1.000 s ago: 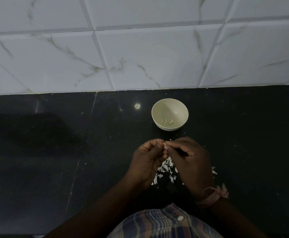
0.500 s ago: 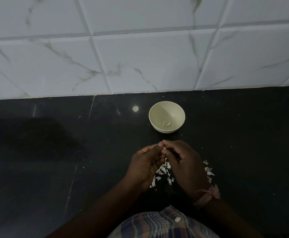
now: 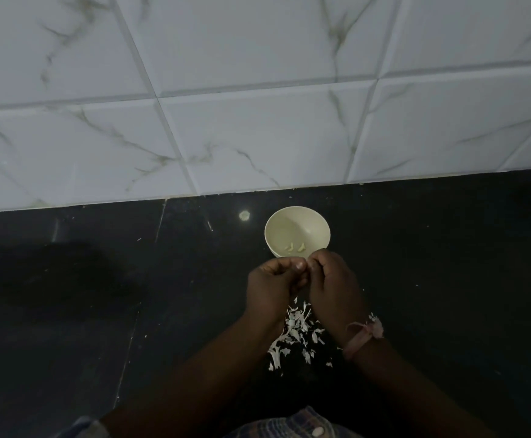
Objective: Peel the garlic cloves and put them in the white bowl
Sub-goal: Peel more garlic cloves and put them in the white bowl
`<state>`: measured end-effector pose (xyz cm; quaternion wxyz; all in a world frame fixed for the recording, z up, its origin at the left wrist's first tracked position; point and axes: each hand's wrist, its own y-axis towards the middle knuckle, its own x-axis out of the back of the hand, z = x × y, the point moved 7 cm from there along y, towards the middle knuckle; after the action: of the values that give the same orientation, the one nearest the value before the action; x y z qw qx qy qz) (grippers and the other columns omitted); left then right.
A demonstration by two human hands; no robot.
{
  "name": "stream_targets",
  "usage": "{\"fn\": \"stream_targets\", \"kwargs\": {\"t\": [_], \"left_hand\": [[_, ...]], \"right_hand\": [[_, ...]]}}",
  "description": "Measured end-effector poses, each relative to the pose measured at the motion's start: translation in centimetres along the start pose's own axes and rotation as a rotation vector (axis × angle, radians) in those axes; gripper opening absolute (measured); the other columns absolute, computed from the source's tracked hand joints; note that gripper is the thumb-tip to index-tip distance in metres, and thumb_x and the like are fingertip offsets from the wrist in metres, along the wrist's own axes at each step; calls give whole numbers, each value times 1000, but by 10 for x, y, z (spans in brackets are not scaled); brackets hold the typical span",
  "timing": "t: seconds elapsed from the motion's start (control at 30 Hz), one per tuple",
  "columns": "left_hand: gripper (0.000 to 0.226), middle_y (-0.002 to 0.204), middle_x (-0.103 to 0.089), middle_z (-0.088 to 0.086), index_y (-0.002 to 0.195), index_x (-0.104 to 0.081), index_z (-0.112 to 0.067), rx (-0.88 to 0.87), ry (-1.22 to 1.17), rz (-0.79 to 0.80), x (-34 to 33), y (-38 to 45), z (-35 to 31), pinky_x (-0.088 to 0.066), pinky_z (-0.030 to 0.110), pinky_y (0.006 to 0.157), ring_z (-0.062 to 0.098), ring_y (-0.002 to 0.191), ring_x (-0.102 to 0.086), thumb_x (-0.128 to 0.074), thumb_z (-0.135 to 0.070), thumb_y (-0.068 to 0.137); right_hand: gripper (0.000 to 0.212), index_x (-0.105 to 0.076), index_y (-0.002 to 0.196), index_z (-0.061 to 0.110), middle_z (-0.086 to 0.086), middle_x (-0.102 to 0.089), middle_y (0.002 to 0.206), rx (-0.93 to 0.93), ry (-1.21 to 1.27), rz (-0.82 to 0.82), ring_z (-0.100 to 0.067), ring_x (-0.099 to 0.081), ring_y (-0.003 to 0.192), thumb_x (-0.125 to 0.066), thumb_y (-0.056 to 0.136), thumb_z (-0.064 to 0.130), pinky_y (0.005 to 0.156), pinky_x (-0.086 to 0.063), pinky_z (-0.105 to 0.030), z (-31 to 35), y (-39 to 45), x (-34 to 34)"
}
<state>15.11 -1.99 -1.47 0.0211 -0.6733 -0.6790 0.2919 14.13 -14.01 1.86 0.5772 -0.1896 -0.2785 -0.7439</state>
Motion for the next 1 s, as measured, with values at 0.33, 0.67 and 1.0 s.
{"fn": "stream_targets", "kwargs": {"t": [0.33, 0.67, 1.0], "left_hand": [[11, 81, -74, 13, 98, -72, 3, 64, 127, -45, -2, 31, -12, -60, 23, 69, 13, 69, -70, -62, 0, 98], [16, 81, -70, 12, 87, -70, -4, 35, 167, -243, 18, 59, -28, -60, 23, 68, 17, 74, -69, -61, 6, 96], [26, 90, -77, 11, 89, -73, -14, 21, 162, -388, 26, 46, -27, -60, 48, 91, 27, 91, -74, -58, -11, 68]], "right_hand": [[33, -63, 74, 7, -2, -61, 66, -359, 183, 90, -16, -56, 61, -53, 103, 20, 59, -41, -31, -36, 37, -20], [12, -69, 79, 8, -15, -73, 72, -499, 334, 104, -21, -70, 57, -71, 88, 0, 59, -59, -34, -44, 69, -29], [26, -81, 84, 16, -4, -77, 88, -371, -97, 207, -23, -73, 88, -64, 83, -3, 84, -57, -31, -41, 96, -32]]}}
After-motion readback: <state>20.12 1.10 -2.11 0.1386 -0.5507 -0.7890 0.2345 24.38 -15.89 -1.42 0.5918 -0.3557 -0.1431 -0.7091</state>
